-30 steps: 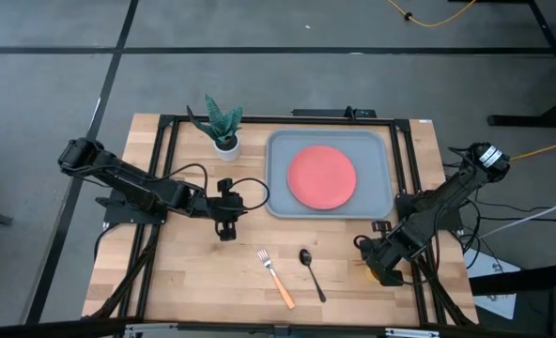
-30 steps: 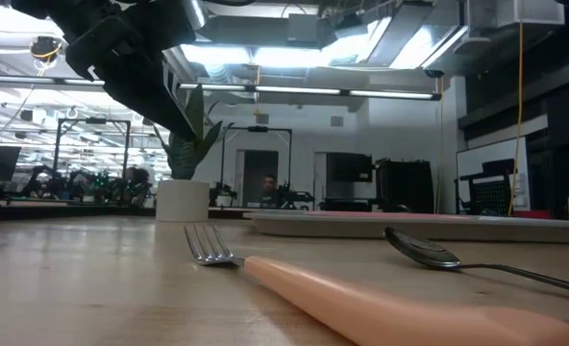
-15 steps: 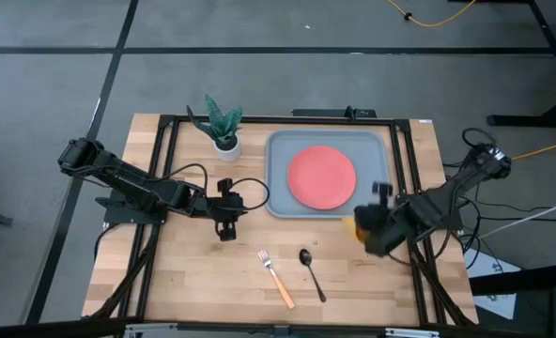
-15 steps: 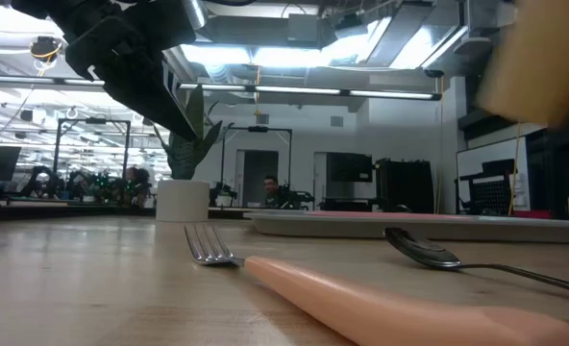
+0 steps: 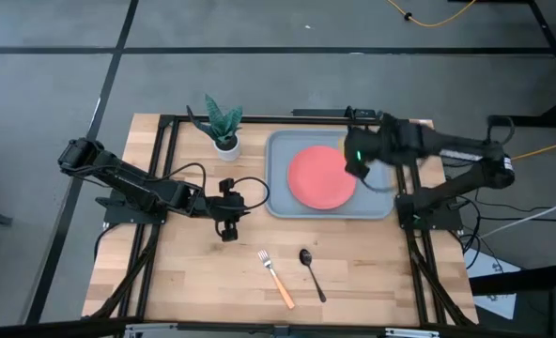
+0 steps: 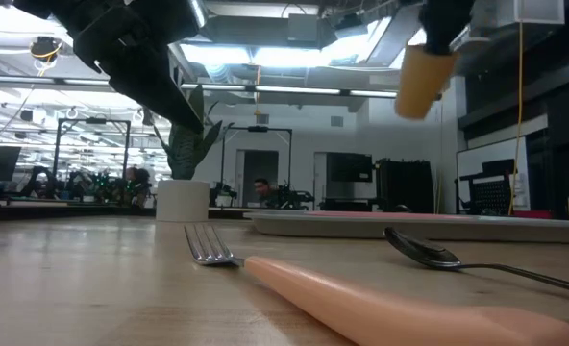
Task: Pick and place plate/cup/fork/spoon on tray
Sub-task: Put the yellow cup to the top right of the pink plate on the blue serving tray
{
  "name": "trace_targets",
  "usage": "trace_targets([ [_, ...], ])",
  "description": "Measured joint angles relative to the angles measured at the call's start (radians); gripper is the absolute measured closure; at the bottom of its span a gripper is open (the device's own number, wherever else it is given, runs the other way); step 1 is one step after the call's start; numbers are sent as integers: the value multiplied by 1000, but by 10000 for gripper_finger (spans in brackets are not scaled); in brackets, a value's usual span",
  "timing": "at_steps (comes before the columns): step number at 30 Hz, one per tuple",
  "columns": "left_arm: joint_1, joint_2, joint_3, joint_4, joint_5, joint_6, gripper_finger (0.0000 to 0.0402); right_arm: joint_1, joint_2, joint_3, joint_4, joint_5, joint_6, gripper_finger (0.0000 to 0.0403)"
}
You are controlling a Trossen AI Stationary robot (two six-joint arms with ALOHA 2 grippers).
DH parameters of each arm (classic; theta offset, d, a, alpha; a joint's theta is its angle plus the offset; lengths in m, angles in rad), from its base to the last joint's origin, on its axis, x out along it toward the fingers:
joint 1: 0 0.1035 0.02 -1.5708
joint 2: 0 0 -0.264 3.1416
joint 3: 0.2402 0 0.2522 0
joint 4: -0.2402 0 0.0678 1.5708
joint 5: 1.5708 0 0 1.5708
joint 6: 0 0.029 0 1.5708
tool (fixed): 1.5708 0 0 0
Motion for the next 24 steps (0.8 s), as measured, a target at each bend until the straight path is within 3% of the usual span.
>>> trace_targets([
  [6, 0, 0, 0, 6, 0, 0, 363, -338, 2, -44, 122, -281, -205, 401],
  [10, 0, 0, 0, 9, 0, 0, 363, -478, 1, -77, 157, -352, -263, 401],
  [16, 0, 0, 0, 9, 0, -2, 363, -585, 1, -157, 180, -445, -325, 401],
  [24, -16, 0, 0, 9, 12, -2, 363, -624, 1, -266, 228, -467, -410, 402],
])
